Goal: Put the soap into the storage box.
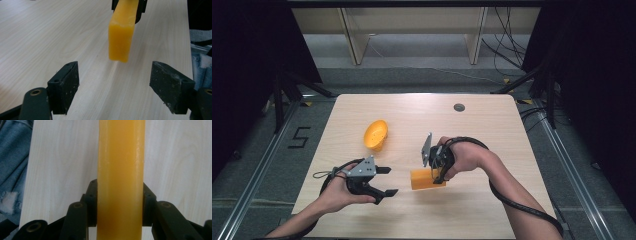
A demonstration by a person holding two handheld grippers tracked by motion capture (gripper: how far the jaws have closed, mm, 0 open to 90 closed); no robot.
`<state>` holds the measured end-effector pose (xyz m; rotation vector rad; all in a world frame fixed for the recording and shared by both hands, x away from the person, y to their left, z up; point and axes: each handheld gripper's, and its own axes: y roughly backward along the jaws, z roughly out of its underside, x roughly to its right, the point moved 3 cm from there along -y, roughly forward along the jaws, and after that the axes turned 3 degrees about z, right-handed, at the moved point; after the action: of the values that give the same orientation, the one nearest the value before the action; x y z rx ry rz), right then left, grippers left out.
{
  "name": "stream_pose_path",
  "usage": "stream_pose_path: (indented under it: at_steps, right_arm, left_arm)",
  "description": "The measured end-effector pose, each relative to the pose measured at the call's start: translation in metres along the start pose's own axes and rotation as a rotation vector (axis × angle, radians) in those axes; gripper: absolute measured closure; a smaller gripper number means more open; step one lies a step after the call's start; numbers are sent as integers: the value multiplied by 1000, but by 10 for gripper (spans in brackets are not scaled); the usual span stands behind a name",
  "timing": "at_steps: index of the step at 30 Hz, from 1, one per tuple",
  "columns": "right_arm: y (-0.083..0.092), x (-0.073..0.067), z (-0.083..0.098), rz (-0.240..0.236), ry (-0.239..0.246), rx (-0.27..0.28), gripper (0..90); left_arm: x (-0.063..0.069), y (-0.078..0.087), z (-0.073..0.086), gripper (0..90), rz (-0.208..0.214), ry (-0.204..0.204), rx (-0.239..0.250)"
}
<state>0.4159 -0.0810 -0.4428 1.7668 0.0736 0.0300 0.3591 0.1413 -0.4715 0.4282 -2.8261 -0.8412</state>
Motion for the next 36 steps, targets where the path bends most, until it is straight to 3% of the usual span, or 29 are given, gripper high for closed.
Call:
stream_pose_path:
  at_steps: [7, 8, 9, 10, 11, 14, 18, 19, 20, 21, 24, 30, 32, 33, 36]
  right_arm:
    - [-6, -6, -15, -17, 47, 14, 619]
    - [-7, -8, -16, -26, 21, 11, 619]
    - [-9, -4, -17, -17, 78, 21, 619]
    - [-9, -3, -18, -13, 95, 20, 619]
    - [-9, -7, -18, -26, 44, 19, 619]
    - [-8, -5, -21, -9, 88, 25, 619]
    - [-8, -8, -22, -21, 67, 17, 619]
    - [-8, -6, -23, -10, 102, 18, 619]
    - [-8, -8, -23, -15, 75, 20, 619]
    - [-8, -7, -25, -10, 104, 24, 619]
    - [-8, -9, -27, -17, 89, 27, 619]
    - [-7, -12, -34, -11, 99, 28, 618]
    - [-6, -10, -36, 7, 133, 36, 618]
    - [-6, -12, -36, -8, 97, 24, 618]
    - [-6, -13, -37, -1, 121, 23, 617]
  left_arm:
    - [8, -18, -5, 249, 21, -69, -15]
    - [7, -19, -7, 259, 26, -83, -22]
    - [8, -21, -8, 272, 28, -90, -13]
    - [8, -23, -9, 300, 35, -101, -14]
    - [8, -25, -9, 318, 35, -107, -12]
    - [6, -27, -9, 354, 48, -128, -15]
    - [4, -29, -10, 387, 55, -114, 11]
    - [4, -29, -10, 392, 58, -114, 17]
    - [5, -30, -10, 393, 59, -111, 20]
    - [4, -30, -10, 397, 61, -116, 11]
    - [6, -32, -10, 428, 64, -98, 29]
    - [7, -32, -10, 550, 74, -76, 47]
    - [6, -32, -11, 588, 77, -105, 46]
    - [7, -31, -10, 593, 81, -78, 39]
    - [9, -30, -11, 602, 85, -71, 41]
